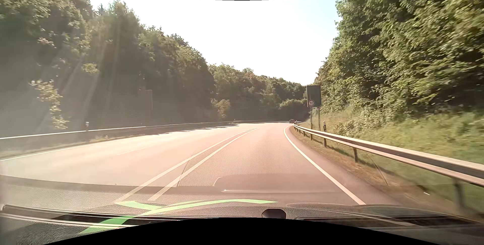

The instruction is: Follow the waypoints while adhering to traffic rules and regulations

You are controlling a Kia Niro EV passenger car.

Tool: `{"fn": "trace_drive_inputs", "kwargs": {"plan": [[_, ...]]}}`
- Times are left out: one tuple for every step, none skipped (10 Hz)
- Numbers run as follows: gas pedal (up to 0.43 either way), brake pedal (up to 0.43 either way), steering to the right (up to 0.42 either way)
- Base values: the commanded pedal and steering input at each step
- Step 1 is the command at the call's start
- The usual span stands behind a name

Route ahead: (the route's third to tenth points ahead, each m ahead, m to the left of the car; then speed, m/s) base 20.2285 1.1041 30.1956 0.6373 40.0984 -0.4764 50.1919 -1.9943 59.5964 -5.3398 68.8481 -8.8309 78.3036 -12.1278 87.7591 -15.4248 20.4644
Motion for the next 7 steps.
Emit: {"fn": "trace_drive_inputs", "kwargs": {"plan": [[0.067,0.000,0.021],[0.067,0.000,0.021],[0.059,0.000,0.021],[0.039,0.000,0.021],[0.008,0.000,0.020],[0.008,0.000,0.020],[0.008,0.000,0.020]]}}
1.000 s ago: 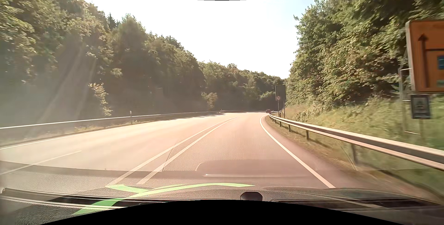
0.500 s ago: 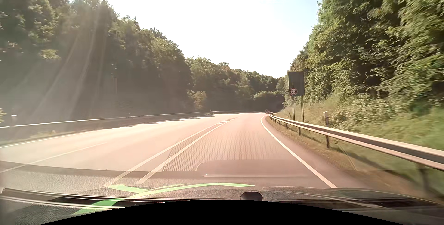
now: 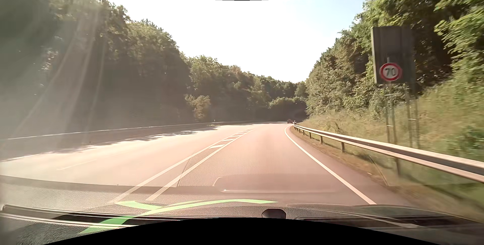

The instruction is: Follow the waypoints while adhering to traffic rules and regulations

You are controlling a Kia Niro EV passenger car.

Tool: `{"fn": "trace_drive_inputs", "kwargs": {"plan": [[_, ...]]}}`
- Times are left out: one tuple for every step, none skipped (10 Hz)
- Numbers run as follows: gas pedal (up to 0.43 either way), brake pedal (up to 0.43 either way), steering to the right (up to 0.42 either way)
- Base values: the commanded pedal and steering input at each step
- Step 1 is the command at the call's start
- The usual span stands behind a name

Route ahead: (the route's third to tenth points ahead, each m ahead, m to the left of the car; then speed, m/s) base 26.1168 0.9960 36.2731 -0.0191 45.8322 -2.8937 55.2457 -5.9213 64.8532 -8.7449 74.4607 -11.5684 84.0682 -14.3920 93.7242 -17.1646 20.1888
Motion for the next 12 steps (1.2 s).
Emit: {"fn": "trace_drive_inputs", "kwargs": {"plan": [[0.008,0.000,0.020],[0.028,0.000,0.020],[0.028,0.000,0.021],[0.039,0.000,0.021],[0.047,0.000,0.021],[0.067,0.000,0.021],[0.067,0.000,0.021],[0.067,0.000,0.021],[0.079,0.000,0.021],[0.087,0.000,0.019],[0.087,0.000,0.019],[0.098,0.000,0.019]]}}
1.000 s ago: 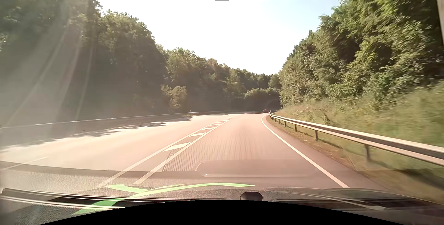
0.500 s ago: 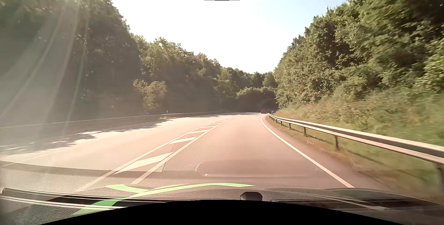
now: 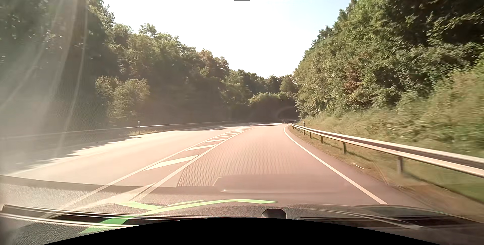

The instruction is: Follow the waypoints while adhering to traffic rules and regulations

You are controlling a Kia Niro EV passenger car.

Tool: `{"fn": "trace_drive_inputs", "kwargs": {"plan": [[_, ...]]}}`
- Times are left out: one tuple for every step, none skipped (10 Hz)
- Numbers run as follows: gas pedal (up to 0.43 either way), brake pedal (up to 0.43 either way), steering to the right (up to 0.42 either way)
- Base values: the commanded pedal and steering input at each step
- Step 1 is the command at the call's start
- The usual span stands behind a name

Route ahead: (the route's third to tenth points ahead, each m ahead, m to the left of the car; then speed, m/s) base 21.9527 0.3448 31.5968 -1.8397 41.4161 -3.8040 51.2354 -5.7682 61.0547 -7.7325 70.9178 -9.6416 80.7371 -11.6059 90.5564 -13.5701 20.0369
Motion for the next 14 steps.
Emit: {"fn": "trace_drive_inputs", "kwargs": {"plan": [[0.110,0.000,0.019],[0.110,0.000,0.019],[0.110,0.000,0.018],[0.110,0.000,0.018],[0.110,0.000,0.019],[0.110,0.000,0.018],[0.110,0.000,0.018],[0.110,0.000,0.016],[0.110,0.000,0.015],[0.110,0.000,0.016],[0.110,0.000,0.015],[0.110,0.000,0.015],[0.110,0.000,0.015],[0.110,0.000,0.015]]}}
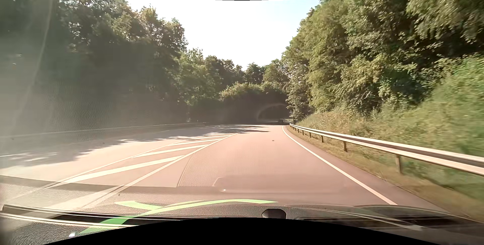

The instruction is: Follow the waypoints while adhering to traffic rules and regulations

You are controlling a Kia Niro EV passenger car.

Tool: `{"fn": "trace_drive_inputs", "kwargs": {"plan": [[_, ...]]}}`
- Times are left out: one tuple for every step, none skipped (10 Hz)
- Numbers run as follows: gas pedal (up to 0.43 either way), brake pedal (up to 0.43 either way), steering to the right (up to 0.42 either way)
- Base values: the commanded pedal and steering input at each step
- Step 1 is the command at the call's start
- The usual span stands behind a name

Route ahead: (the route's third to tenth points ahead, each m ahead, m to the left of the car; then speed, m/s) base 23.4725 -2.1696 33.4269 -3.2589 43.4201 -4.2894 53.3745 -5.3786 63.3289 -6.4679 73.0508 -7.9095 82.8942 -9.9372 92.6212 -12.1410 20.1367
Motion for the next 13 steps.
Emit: {"fn": "trace_drive_inputs", "kwargs": {"plan": [[0.098,0.000,0.015],[0.079,0.000,0.015],[0.047,0.000,0.015],[0.047,0.000,0.015],[0.039,0.000,0.015],[0.039,0.000,0.015],[0.028,0.000,0.015],[0.028,0.000,0.015],[0.028,0.000,0.015],[0.028,0.000,0.015],[0.028,0.000,0.015],[0.039,0.000,0.015],[0.039,0.000,0.015]]}}
